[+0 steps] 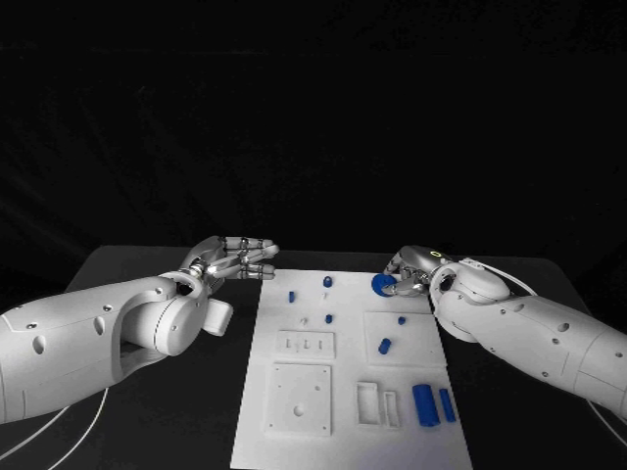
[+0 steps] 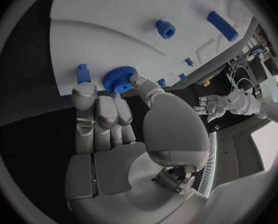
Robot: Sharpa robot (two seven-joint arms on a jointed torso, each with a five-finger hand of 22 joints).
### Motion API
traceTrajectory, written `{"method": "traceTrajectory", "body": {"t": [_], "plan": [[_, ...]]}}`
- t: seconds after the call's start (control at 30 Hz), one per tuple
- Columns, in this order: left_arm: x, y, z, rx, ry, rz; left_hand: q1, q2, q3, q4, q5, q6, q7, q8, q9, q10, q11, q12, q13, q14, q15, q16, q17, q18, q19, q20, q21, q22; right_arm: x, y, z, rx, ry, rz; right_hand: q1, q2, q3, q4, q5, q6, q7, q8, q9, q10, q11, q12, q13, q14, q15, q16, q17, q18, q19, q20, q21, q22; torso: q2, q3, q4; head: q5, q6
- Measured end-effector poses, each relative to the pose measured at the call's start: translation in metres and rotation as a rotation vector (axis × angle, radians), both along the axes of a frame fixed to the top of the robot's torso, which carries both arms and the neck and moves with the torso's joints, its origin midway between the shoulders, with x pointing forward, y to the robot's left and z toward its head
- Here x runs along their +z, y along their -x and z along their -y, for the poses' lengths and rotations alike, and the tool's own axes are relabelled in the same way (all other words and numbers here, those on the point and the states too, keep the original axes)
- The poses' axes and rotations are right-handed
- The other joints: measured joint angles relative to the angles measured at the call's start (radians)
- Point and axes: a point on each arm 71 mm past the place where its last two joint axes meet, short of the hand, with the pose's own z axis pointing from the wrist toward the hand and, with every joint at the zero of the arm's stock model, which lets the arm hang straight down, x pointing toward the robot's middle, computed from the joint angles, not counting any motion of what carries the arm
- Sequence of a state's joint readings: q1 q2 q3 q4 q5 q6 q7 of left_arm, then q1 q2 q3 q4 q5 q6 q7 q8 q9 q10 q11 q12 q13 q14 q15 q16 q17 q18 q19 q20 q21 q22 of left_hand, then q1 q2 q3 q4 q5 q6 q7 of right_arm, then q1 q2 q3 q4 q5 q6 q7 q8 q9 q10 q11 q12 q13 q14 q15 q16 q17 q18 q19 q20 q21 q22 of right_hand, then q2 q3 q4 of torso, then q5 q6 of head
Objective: Assemble the parts on the task board
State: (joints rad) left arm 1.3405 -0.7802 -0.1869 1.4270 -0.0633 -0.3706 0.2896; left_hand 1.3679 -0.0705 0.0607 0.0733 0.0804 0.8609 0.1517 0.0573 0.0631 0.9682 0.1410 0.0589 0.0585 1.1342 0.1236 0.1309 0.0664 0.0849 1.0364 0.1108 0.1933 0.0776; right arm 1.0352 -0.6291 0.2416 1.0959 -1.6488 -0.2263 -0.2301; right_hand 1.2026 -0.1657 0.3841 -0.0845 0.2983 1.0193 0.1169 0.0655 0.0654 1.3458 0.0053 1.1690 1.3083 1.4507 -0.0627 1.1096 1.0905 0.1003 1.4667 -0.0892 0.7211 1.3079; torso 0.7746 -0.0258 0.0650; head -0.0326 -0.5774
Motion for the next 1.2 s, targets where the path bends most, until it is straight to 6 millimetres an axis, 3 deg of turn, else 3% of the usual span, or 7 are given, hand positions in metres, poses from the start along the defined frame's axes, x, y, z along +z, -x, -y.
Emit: {"method": "traceTrajectory", "body": {"t": [0.13,0.27,0.47,0.6,0.7,0.97,1.2], "plan": [[0.000,0.000,0.000,-0.001,0.000,-0.001,0.000,0.000,0.000,0.000,0.000,0.000,0.000,0.000,0.000,0.000,0.000,0.000,0.000,0.000,0.000,0.000,0.000,0.000,0.000,0.000,0.004,0.000,0.001,-0.001,-0.001,0.001,0.003,-0.003,0.000,0.000,-0.030,-0.009,-0.002,0.000,0.000,0.000,0.000,0.000,0.000,0.000,0.000,0.000,0.000,0.000,0.000,0.000,0.000,0.000,0.000,0.000,0.000,0.0003,0.0000,0.000,-0.002],[0.000,0.000,0.000,-0.001,0.000,-0.002,0.000,0.000,0.000,0.000,0.000,0.000,0.000,0.000,-0.001,0.000,0.000,0.000,0.000,0.000,0.000,0.000,0.000,0.000,0.000,0.000,0.004,0.000,0.001,-0.001,-0.002,0.005,0.008,-0.005,0.017,0.000,-0.053,-0.016,-0.031,0.000,0.000,-0.003,0.000,0.000,0.000,0.000,0.000,0.000,0.000,0.000,0.000,0.000,0.000,0.000,0.000,0.000,0.000,0.0001,-0.0006,0.000,-0.005],[0.000,0.000,0.000,-0.002,0.000,-0.004,0.000,0.000,0.000,0.000,0.000,-0.010,0.001,0.000,-0.001,-0.004,0.004,0.000,0.000,0.000,0.000,0.000,0.000,0.000,0.000,0.000,0.004,0.000,0.001,-0.001,-0.003,0.009,0.019,-0.003,0.025,0.006,-0.058,-0.019,-0.044,0.004,-0.004,-0.004,0.001,0.000,0.000,0.000,0.000,0.000,0.000,0.000,0.000,0.000,0.000,0.000,0.000,0.000,0.000,-0.0002,-0.0013,0.000,-0.006],[0.000,0.000,0.000,-0.002,-0.001,-0.005,0.000,0.000,0.000,0.000,0.000,-0.010,0.001,0.000,-0.001,-0.004,0.004,0.000,0.000,0.000,0.000,0.000,0.000,0.000,0.000,0.000,0.004,0.000,0.002,0.000,-0.004,0.013,0.024,0.002,0.039,0.014,0.008,-0.030,-0.082,0.050,-0.014,-0.008,0.001,0.005,-0.005,0.000,0.000,0.000,0.000,0.000,0.000,-0.002,0.000,0.000,0.000,0.000,0.000,-0.0003,-0.0012,-0.001,-0.008],[0.000,0.000,0.000,-0.002,-0.001,-0.005,0.000,0.000,0.000,0.000,0.000,-0.010,0.001,0.000,-0.001,-0.004,0.004,0.000,0.000,0.000,0.000,0.000,0.000,0.000,0.000,0.000,0.004,0.000,0.002,0.001,-0.007,0.017,0.025,0.009,0.041,0.017,0.047,-0.040,-0.084,0.082,-0.017,-0.006,0.002,0.014,-0.010,0.007,0.000,0.004,-0.004,0.000,0.000,-0.009,0.000,0.000,0.000,0.000,0.000,-0.0002,-0.0012,-0.001,-0.008],[0.000,0.000,0.000,-0.002,-0.001,-0.006,0.000,0.000,0.000,0.000,0.000,-0.010,0.001,0.000,-0.001,-0.004,0.004,0.000,0.000,0.000,0.000,0.000,0.000,0.000,0.000,0.000,0.004,0.000,0.006,0.008,-0.017,0.040,0.033,0.060,0.049,0.025,0.065,-0.062,-0.050,0.085,-0.019,-0.001,0.015,0.018,-0.025,0.010,0.000,0.005,-0.013,0.000,-0.001,-0.009,0.000,-0.007,0.018,0.000,-0.001,-0.0008,-0.0010,0.000,-0.006],[0.000,0.000,0.000,-0.002,-0.001,-0.006,0.000,0.000,0.000,0.000,0.000,-0.010,0.001,0.000,-0.001,-0.004,0.004,0.000,0.000,0.000,0.000,0.000,0.000,0.000,0.000,0.000,0.004,0.000,0.019,0.017,-0.035,0.078,0.028,0.141,0.044,0.030,0.069,-0.066,-0.058,0.086,-0.020,-0.001,0.016,0.021,-0.029,0.010,0.000,0.005,-0.013,0.000,-0.001,-0.009,0.000,-0.007,0.028,0.000,-0.002,-0.0011,-0.0006,0.001,-0.003]]}}
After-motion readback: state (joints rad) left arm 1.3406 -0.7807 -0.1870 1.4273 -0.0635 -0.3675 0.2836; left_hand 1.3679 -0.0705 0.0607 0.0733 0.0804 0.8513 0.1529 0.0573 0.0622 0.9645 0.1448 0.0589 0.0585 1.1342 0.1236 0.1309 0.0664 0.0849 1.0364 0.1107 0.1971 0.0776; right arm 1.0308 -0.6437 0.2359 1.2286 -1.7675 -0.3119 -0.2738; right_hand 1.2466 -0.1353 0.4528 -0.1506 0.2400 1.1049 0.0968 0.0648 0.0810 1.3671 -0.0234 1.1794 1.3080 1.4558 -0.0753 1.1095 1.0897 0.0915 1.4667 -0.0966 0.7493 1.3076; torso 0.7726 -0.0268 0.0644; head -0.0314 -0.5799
